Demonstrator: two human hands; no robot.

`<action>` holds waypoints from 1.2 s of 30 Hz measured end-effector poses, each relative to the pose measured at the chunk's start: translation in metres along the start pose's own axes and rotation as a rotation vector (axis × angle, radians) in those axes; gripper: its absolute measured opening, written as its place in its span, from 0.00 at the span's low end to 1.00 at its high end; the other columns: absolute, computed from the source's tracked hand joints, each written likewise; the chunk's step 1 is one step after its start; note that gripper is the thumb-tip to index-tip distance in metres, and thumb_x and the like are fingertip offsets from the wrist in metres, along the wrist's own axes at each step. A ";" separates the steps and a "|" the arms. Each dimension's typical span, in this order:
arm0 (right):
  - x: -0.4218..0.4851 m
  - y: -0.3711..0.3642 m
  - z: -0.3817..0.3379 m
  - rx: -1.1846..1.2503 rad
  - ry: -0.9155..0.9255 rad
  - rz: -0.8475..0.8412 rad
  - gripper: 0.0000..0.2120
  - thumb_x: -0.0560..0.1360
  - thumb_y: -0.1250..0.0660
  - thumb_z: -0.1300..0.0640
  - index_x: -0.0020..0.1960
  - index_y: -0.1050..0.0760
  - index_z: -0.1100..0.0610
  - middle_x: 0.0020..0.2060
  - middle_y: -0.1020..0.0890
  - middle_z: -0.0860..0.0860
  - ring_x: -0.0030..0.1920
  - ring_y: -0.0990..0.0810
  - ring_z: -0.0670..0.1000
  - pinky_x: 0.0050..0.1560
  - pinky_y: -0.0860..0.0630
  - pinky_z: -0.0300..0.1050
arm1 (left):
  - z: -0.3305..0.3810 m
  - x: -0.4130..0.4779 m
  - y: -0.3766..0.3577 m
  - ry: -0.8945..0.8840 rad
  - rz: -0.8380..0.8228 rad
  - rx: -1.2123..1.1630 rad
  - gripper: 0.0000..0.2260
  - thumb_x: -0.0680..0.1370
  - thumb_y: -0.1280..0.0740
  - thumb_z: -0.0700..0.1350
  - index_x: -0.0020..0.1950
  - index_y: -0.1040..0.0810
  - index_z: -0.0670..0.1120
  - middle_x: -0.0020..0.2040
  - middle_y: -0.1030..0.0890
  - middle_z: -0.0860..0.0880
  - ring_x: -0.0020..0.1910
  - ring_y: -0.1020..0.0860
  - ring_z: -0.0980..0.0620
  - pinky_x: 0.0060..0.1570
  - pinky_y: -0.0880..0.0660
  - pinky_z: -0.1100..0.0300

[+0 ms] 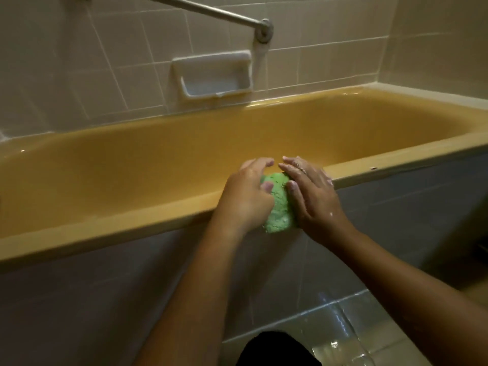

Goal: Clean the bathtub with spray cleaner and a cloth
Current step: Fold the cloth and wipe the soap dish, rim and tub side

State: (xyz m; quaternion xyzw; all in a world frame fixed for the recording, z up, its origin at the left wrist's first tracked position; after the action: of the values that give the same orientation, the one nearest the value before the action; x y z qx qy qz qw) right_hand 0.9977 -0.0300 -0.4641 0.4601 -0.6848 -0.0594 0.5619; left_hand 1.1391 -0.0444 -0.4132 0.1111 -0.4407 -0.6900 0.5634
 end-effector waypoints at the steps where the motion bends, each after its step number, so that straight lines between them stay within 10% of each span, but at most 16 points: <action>1: -0.001 0.000 0.002 -0.017 0.014 0.010 0.24 0.87 0.51 0.46 0.75 0.28 0.54 0.75 0.27 0.51 0.77 0.33 0.54 0.73 0.35 0.66 | -0.006 0.000 -0.001 -0.014 -0.074 0.090 0.21 0.82 0.33 0.42 0.75 0.27 0.50 0.72 0.24 0.48 0.68 0.26 0.47 0.70 0.35 0.61; 8: -0.008 0.012 -0.012 -0.036 0.012 0.211 0.17 0.83 0.41 0.55 0.68 0.22 0.58 0.72 0.24 0.53 0.78 0.34 0.56 0.80 0.46 0.62 | -0.012 0.000 -0.006 -0.015 -0.011 0.281 0.21 0.82 0.36 0.59 0.76 0.30 0.59 0.64 0.17 0.49 0.61 0.20 0.41 0.56 0.23 0.48; 15: -0.018 0.007 -0.013 -0.204 0.101 0.342 0.23 0.81 0.43 0.51 0.68 0.20 0.59 0.66 0.19 0.55 0.72 0.27 0.61 0.74 0.37 0.68 | -0.029 0.036 -0.029 -0.054 -0.255 0.056 0.20 0.85 0.40 0.51 0.78 0.28 0.52 0.74 0.24 0.51 0.74 0.28 0.50 0.74 0.32 0.51; 20: -0.014 0.026 0.015 -0.289 0.119 0.390 0.22 0.79 0.42 0.50 0.62 0.18 0.60 0.60 0.17 0.57 0.65 0.23 0.63 0.68 0.30 0.66 | -0.021 0.049 -0.047 -0.071 -0.363 0.224 0.19 0.79 0.54 0.68 0.54 0.26 0.65 0.57 0.16 0.52 0.59 0.20 0.44 0.61 0.24 0.45; 27: -0.006 0.102 0.123 -0.319 -0.201 0.409 0.20 0.78 0.44 0.51 0.57 0.18 0.60 0.55 0.17 0.58 0.60 0.22 0.63 0.63 0.28 0.65 | 0.021 0.054 -0.084 -0.085 -0.347 0.536 0.27 0.84 0.59 0.66 0.72 0.29 0.56 0.72 0.23 0.45 0.69 0.25 0.39 0.64 0.28 0.45; 36: -0.008 0.125 0.166 -0.330 -0.031 0.443 0.19 0.78 0.43 0.53 0.55 0.17 0.61 0.52 0.16 0.59 0.53 0.19 0.64 0.62 0.26 0.58 | 0.043 0.074 -0.118 -0.177 -0.372 0.552 0.25 0.83 0.59 0.67 0.81 0.47 0.66 0.74 0.27 0.47 0.72 0.27 0.40 0.67 0.29 0.45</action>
State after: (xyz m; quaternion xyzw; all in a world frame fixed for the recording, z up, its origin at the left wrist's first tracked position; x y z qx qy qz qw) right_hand 0.7902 -0.0253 -0.4552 0.2005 -0.7584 -0.0529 0.6179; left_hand 1.0061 -0.0912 -0.4492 0.2776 -0.6300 -0.6425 0.3365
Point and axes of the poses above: each hand's wrist, its own x-axis towards the middle knuckle, its own y-axis out of the back of the hand, z = x × y, the point moved 8 cm from there along x, towards the middle knuckle
